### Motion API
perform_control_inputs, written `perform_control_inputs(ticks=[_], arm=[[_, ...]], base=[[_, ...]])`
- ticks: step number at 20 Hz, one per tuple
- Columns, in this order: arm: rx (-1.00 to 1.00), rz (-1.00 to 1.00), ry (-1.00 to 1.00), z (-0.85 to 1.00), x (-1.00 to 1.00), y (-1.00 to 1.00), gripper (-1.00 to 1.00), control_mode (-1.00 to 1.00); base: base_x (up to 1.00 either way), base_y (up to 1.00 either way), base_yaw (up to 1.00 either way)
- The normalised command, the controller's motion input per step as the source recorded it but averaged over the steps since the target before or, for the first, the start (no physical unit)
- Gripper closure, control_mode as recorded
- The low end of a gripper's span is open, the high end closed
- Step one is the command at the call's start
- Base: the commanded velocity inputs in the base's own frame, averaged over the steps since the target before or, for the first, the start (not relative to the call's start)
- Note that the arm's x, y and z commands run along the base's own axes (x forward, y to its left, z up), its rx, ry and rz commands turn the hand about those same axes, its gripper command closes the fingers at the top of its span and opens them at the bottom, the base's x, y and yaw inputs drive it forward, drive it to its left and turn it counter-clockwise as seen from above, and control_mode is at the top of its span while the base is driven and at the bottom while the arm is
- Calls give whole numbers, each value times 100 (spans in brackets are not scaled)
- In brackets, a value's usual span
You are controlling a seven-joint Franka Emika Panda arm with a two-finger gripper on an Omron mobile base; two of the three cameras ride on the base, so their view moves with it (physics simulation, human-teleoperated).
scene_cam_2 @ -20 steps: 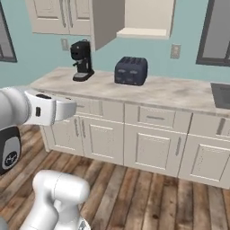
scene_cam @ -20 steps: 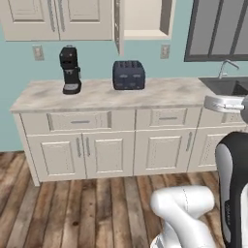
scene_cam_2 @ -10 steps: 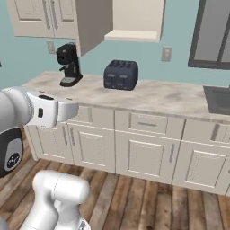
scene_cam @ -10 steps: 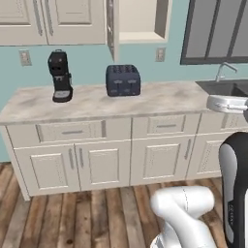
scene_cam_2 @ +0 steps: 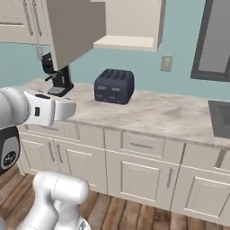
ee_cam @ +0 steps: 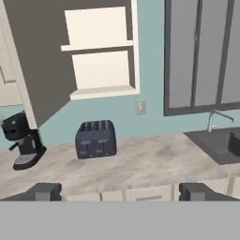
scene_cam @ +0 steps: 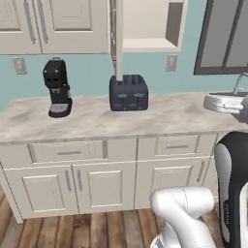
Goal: Open the cabinet and move the ladle to the pot. Then close the cabinet.
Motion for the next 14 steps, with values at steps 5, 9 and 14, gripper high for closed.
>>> perform_control_inputs(ticks=[5, 9, 14], arm=[[0, 0, 0, 0, 0, 0, -100, 100], [0, 0, 0, 0, 0, 0, -100, 100], [0, 0, 0, 0, 0, 0, -100, 100]], base=[[4, -92, 52], [4, -81, 56], [27, -37, 50]])
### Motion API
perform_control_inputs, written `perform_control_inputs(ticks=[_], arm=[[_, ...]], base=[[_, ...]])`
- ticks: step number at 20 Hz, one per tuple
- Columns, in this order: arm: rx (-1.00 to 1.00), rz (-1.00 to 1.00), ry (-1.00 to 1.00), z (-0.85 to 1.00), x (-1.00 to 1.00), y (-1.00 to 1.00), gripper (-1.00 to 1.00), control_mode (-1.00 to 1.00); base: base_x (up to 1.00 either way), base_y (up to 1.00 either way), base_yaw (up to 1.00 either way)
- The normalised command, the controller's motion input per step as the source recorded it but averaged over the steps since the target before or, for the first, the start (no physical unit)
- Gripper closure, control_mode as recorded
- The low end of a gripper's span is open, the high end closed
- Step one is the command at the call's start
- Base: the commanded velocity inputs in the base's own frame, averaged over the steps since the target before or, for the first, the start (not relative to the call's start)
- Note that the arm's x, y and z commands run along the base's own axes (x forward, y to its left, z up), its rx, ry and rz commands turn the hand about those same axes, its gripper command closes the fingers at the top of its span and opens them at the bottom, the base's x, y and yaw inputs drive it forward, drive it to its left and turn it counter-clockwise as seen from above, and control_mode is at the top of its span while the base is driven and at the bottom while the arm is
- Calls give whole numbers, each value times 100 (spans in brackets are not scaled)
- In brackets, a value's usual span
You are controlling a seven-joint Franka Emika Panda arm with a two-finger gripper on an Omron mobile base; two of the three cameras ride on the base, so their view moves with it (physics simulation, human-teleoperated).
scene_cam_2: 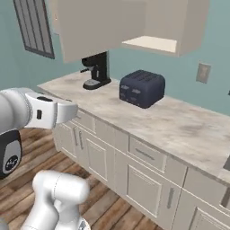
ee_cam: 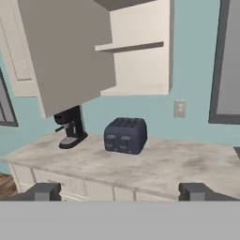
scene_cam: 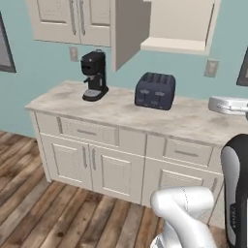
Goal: Open the cabinet and move the ladle to the pot. Then close the cabinet.
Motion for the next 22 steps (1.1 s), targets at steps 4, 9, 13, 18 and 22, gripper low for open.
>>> perform_control_inputs(ticks=[4, 9, 13, 18, 22], arm=[[0, 0, 0, 0, 0, 0, -100, 100], [0, 0, 0, 0, 0, 0, -100, 100], [0, 0, 0, 0, 0, 0, -100, 100], [0, 0, 0, 0, 0, 0, -100, 100], [0, 0, 0, 0, 0, 0, -100, 100]], base=[[61, -26, 42], [93, -20, 24], [51, -85, 12], [63, -49, 6], [68, 10, 1]])
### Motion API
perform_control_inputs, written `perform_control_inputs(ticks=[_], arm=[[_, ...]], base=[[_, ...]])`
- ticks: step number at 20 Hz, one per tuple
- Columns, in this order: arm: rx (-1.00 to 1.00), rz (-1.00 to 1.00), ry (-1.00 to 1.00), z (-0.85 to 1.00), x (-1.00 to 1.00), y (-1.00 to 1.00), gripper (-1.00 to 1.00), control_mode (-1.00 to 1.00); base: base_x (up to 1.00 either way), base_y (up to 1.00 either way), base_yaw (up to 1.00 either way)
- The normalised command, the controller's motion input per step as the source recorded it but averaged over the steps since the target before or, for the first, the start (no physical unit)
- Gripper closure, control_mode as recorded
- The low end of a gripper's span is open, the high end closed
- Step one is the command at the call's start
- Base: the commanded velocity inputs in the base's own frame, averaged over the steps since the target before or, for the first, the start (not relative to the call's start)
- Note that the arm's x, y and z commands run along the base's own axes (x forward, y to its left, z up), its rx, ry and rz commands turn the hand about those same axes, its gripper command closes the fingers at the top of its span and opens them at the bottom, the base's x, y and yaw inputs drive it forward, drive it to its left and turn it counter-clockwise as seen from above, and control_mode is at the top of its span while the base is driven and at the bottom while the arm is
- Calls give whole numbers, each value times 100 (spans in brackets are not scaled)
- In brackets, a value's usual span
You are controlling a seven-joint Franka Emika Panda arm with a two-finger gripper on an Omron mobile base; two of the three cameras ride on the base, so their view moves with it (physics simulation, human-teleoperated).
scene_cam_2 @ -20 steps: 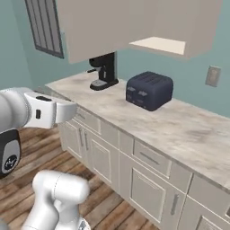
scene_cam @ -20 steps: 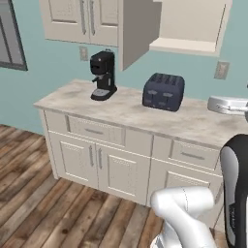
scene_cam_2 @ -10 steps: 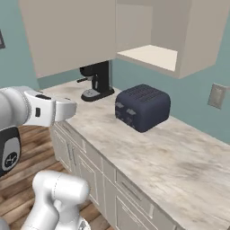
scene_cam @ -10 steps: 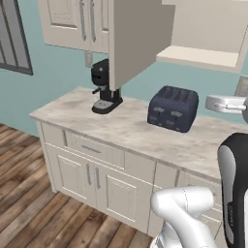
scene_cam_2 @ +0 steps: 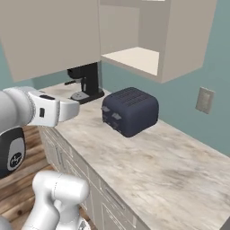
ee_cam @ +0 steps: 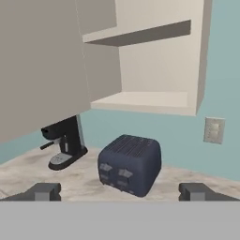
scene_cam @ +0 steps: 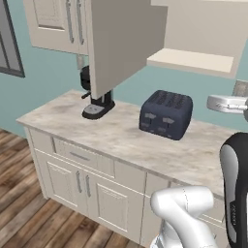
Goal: Open the cabinet and move the ladle to the pot. Then close the cabinet.
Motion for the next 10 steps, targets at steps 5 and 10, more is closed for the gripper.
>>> perform_control_inputs(ticks=[5, 10], arm=[[0, 0, 0, 0, 0, 0, -100, 100], [0, 0, 0, 0, 0, 0, -100, 100]], base=[[64, 4, 8], [49, -18, 36]])
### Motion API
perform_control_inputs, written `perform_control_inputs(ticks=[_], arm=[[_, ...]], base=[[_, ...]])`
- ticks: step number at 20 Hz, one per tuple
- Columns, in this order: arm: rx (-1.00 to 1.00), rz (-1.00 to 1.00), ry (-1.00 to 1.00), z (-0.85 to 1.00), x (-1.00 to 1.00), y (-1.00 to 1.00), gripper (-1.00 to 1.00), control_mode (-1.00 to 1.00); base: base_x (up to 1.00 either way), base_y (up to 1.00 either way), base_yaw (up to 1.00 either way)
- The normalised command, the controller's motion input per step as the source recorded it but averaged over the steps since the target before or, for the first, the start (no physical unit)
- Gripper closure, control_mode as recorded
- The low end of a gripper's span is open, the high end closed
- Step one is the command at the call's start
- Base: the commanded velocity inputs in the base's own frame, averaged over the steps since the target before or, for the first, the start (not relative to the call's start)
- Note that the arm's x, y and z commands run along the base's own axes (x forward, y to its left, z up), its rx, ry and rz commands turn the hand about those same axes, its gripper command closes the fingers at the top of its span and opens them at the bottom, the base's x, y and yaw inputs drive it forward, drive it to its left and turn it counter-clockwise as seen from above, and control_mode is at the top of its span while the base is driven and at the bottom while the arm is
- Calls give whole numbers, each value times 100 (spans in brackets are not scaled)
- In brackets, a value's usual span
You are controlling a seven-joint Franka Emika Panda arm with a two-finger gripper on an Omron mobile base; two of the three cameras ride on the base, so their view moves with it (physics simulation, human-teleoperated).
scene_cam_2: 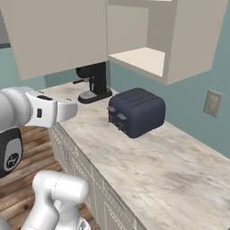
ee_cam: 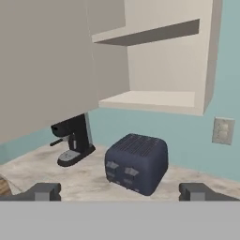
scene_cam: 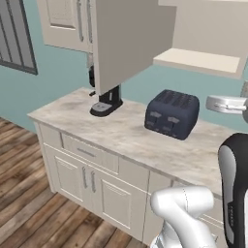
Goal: Open the cabinet and move the ladle to the pot. Then close the cabinet.
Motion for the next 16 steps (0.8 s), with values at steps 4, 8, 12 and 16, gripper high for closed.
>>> perform_control_inputs(ticks=[4, 8, 12, 16], arm=[[0, 0, 0, 0, 0, 0, -100, 100], [0, 0, 0, 0, 0, 0, -100, 100], [0, 0, 0, 0, 0, 0, -100, 100], [0, 0, 0, 0, 1, 4, -100, -100]], base=[[64, -19, 35], [76, -18, 31], [64, -12, 23], [22, 0, 5]])
